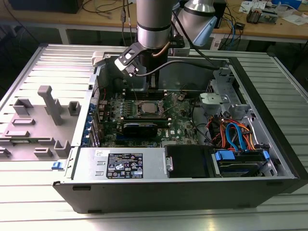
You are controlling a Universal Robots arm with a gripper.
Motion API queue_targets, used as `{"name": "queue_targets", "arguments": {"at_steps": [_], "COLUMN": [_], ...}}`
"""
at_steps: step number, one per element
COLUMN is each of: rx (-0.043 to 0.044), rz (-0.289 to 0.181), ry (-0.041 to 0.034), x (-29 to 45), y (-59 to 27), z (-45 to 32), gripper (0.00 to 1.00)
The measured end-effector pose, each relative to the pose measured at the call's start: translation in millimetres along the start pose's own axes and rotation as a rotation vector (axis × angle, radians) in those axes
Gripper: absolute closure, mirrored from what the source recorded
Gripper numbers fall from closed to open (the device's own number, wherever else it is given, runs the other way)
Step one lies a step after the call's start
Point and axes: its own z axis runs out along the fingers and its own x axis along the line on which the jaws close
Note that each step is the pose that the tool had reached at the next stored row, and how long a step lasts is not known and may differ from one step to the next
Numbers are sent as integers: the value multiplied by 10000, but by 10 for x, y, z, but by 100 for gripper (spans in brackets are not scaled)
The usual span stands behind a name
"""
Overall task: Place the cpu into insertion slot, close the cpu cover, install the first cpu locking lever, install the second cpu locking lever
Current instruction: 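Close the cpu cover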
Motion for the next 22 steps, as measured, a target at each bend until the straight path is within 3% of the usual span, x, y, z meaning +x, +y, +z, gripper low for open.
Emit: {"name": "queue_targets", "arguments": {"at_steps": [6,13,22], "rx": [-1,-1,0], "rz": [1,1,0], "ry": [2,2,0], "x": [1,2,2], "y": [18,20,55], "z": [-1,-66,-70], "gripper": [89,89,89]}}
